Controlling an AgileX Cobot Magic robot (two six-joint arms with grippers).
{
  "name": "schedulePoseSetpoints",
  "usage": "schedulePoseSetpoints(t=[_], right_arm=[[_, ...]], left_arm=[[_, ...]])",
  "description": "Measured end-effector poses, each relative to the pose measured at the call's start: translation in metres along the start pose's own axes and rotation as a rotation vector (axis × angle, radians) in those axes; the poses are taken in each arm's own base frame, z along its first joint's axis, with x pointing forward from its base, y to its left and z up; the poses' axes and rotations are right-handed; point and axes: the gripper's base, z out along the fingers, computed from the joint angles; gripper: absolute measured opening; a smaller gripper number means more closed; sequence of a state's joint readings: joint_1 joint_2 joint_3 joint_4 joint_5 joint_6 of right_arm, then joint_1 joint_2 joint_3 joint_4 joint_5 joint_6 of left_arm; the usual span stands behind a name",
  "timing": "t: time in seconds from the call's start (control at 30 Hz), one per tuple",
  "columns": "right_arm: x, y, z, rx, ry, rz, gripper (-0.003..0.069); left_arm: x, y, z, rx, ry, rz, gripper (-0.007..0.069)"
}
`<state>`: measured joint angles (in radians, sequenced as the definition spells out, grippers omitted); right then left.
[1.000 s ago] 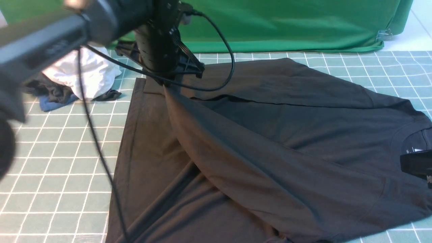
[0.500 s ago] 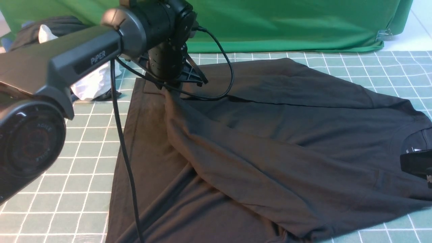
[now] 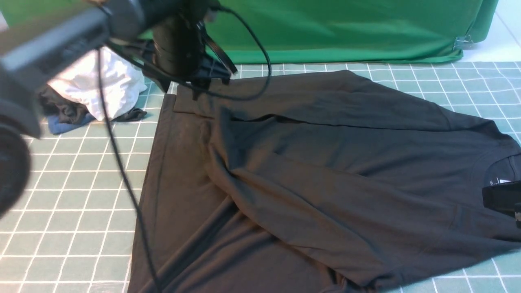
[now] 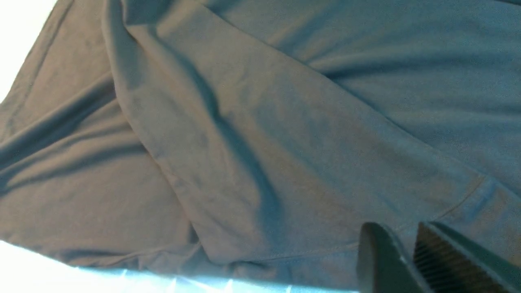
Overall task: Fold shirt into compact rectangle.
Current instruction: 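Fold the left side of the black T-shirt inward over its body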
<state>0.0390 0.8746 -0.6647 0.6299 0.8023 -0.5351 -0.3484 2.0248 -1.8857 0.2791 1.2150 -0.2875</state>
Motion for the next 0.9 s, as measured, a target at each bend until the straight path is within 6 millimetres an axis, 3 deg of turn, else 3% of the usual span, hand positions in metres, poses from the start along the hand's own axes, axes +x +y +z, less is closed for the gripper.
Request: schedulePoseSetpoints(t=[0.2,0.43,0.6,0.77,0.9], right_arm=[[0.0,0.0,0.0,0.001,-0.002,-0.001,0.0125],[0.0,0.0,0.0,-0.002,0.004,-0.003,0.0129],[0.0,0.0,0.0,-0.002,0.004,-0.004,0.0133],[0.0,0.0,0.0,-0.002,0.004,-0.004,0.0135],[0.0,0.0,0.0,-0.002,0.004,-0.004,0.0138]], left_arm=[[0.008,0.013,-0.002,0.067,0.04,-0.068,0.0219],[0.032,0.021,0.037,0.07,0.18,-0.093,0.019],[0.022,0.016,0.056,0.104,0.074,-0.114,0.0245],[0.013,0.004,0.091,0.146,-0.008,-0.127,0.0395],[0.012,-0.002,0.111,0.165,-0.016,-0.136,0.0464]])
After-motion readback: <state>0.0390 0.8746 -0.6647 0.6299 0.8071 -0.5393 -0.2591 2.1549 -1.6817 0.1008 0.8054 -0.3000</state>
